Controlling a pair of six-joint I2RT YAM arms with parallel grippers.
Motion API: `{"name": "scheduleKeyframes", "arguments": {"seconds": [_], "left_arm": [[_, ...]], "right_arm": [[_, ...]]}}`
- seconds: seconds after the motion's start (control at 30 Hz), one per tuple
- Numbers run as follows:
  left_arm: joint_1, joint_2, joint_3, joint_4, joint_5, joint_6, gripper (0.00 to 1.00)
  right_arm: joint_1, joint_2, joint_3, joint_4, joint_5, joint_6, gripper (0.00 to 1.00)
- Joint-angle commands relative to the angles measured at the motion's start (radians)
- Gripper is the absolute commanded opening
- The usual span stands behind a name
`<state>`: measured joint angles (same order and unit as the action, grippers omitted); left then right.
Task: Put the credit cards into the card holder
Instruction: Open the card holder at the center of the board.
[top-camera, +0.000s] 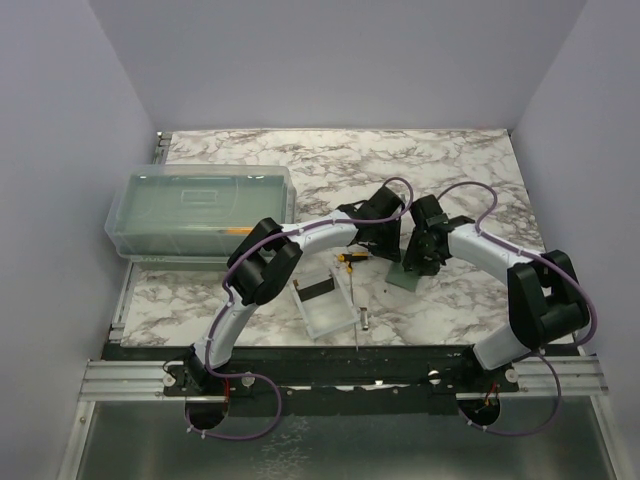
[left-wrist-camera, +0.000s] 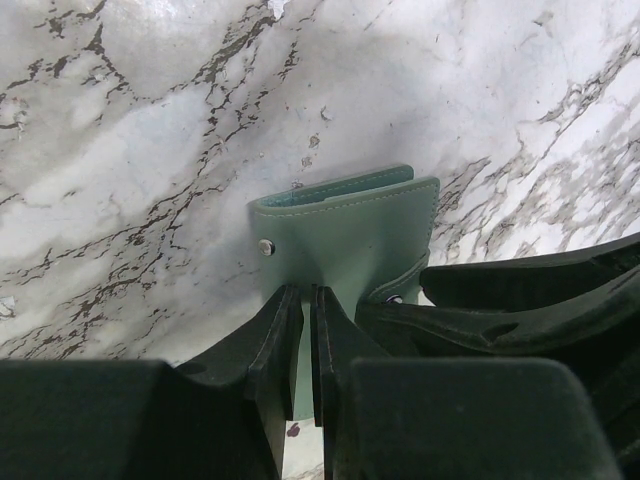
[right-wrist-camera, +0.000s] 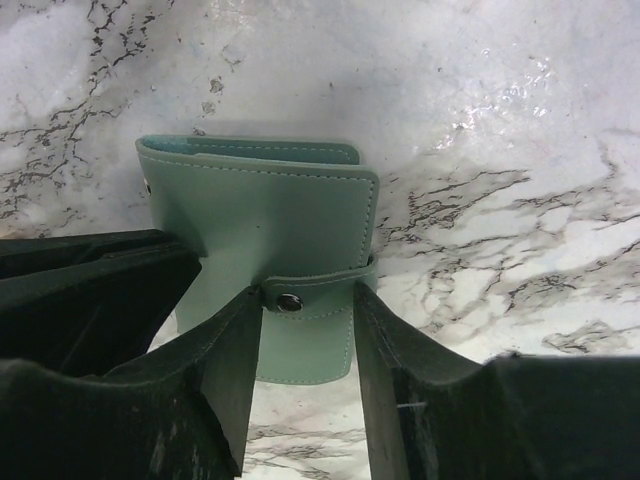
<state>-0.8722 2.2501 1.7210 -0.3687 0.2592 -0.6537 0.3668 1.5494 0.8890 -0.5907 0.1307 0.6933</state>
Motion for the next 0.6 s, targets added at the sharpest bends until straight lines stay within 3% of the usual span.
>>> {"name": "scheduleKeyframes", "arguments": {"seconds": [0.0,0.07,0.13,0.33,0.57], "left_arm": [[-0.009,0.034,0.01,-0.052,0.019,0.014,0.16],[-0.01,0.021,0.006,-0.052,0.034,0.014,0.17],[-0.01,-0.002,0.0,-0.05,0.057,0.01,0.18],[-0.021,-0.035,-0.026,-0.005,0.155,-0.032,0.22],[-0.022,0.032,-0.086,0.066,0.169,-0.099,0.14]], "right_arm": [[0.009,0.042,-0.02,0.025,0.052,0.033,0.39],[0.009,0.012,-0.043,0.067,0.015,0.035,0.23],[0.009,-0.025,-0.067,0.11,-0.012,0.04,0.15],[0.008,-0.085,-0.104,0.169,-0.033,0.051,0.1],[0.007,-0.145,-0.128,0.188,-0.048,0.064,0.03]]}}
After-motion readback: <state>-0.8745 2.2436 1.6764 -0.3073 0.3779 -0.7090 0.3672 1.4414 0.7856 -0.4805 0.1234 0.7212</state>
